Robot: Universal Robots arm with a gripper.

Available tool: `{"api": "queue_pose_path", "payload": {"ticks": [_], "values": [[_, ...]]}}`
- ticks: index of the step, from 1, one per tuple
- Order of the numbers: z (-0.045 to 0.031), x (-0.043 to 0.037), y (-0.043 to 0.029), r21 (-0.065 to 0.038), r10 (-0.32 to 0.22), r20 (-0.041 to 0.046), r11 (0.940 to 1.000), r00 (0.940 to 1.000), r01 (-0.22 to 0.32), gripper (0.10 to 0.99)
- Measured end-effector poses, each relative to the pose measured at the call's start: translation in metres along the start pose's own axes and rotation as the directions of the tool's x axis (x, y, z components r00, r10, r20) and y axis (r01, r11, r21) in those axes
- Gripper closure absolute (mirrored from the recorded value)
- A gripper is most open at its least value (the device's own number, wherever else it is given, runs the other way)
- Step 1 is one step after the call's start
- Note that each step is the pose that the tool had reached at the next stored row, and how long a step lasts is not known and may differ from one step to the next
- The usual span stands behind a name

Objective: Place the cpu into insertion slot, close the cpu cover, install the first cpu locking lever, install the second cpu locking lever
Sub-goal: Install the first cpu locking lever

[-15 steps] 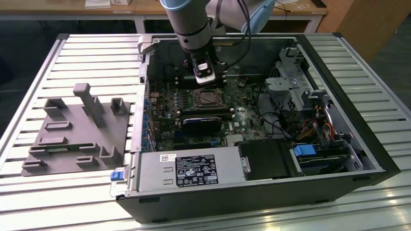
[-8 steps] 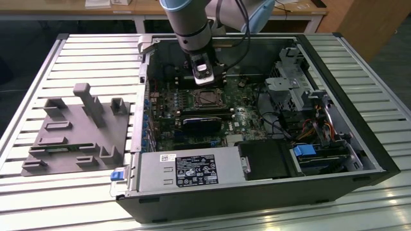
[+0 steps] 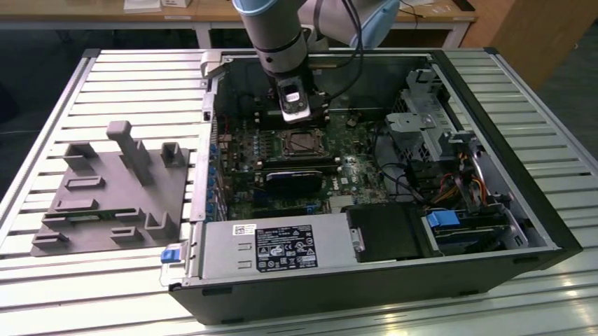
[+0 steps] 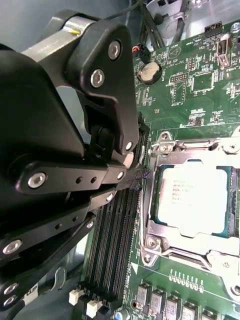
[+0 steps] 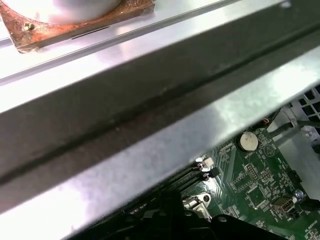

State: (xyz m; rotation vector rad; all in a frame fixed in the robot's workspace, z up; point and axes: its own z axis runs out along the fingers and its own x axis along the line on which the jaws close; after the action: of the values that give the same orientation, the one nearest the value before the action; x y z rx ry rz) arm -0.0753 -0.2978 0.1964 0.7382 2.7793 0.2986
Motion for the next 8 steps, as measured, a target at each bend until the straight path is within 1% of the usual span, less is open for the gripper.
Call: {"api": "queue_pose_path", "payload": {"ticks": [2, 3, 8], "values": [[0.0003, 0.0003, 0.0004, 0.002, 0.0, 0.0013, 1.0, 1.0, 0.0, 0.98], [0.0005, 0.0004, 0.0004, 0.005, 0.0, 0.0028, 1.0, 1.0, 0.0, 0.98], [0.0027, 0.0009, 0.0, 0.026, -0.002, 0.0153, 0.9997, 0.9999, 0.002, 0.98]]}}
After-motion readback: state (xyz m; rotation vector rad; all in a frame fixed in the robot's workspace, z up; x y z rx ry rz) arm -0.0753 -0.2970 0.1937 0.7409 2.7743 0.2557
